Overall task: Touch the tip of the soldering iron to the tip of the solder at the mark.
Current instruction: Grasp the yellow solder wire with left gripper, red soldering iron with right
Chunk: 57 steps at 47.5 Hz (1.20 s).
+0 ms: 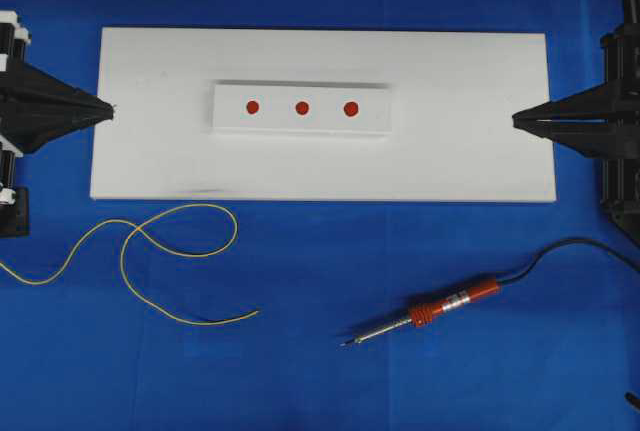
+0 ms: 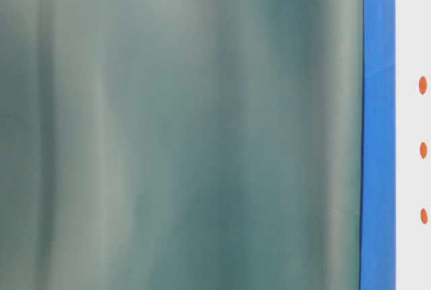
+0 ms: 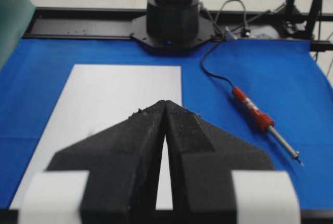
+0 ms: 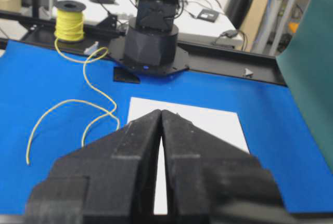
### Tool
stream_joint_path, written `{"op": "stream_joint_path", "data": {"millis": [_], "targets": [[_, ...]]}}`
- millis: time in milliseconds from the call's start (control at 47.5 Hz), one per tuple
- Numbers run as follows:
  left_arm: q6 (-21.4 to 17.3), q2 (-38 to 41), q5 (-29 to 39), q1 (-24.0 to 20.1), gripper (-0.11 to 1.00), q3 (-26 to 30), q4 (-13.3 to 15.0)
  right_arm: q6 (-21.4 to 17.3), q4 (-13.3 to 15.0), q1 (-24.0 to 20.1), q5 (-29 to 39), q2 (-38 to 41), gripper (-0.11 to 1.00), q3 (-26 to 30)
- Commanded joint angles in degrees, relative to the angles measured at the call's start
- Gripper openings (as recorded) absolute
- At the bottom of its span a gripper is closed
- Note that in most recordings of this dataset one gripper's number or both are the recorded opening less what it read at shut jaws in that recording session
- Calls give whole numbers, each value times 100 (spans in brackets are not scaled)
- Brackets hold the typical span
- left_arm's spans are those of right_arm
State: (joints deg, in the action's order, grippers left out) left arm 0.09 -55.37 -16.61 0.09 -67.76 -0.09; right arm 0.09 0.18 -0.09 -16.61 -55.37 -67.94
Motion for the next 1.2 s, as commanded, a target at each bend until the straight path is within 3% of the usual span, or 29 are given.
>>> {"op": "stream_joint_path", "data": {"millis": [0, 126, 358, 442, 547, 652, 758, 821, 905, 1179], "targets": [[88, 62, 149, 457, -1, 105, 0, -53, -26, -158, -18, 70, 0, 176], [105, 62, 193, 932, -1, 88, 0, -158, -35, -492, 378, 229, -6, 316], [114, 308, 167, 1521, 0, -44, 0, -580, -35, -1213, 747, 668, -5, 369], [141, 589, 97, 1740, 0, -70, 0, -782, -26, -1468, 756, 826, 1, 352], [167, 967, -26, 1978, 1, -62, 0, -1011, -26, -1749, 765, 1099, 18, 316], [237, 1468, -229, 2206, 21, -53, 0, -1143, -35, -1934, 765, 1397, 49, 308], [343, 2004, -475, 2382, 54, -53, 0, -1178, -35, -2065, 721, 1784, 80, 264], [466, 2408, -598, 2461, 72, -26, 0, -1187, -44, -2101, 624, 2021, 93, 229], [650, 2883, -773, 2540, 87, 44, 0, -1204, -149, -2136, 272, 2391, 92, 97], [896, 4597, -1775, 2769, 83, 325, 18, -1204, -562, -2391, -1310, 3542, 90, -404]]}}
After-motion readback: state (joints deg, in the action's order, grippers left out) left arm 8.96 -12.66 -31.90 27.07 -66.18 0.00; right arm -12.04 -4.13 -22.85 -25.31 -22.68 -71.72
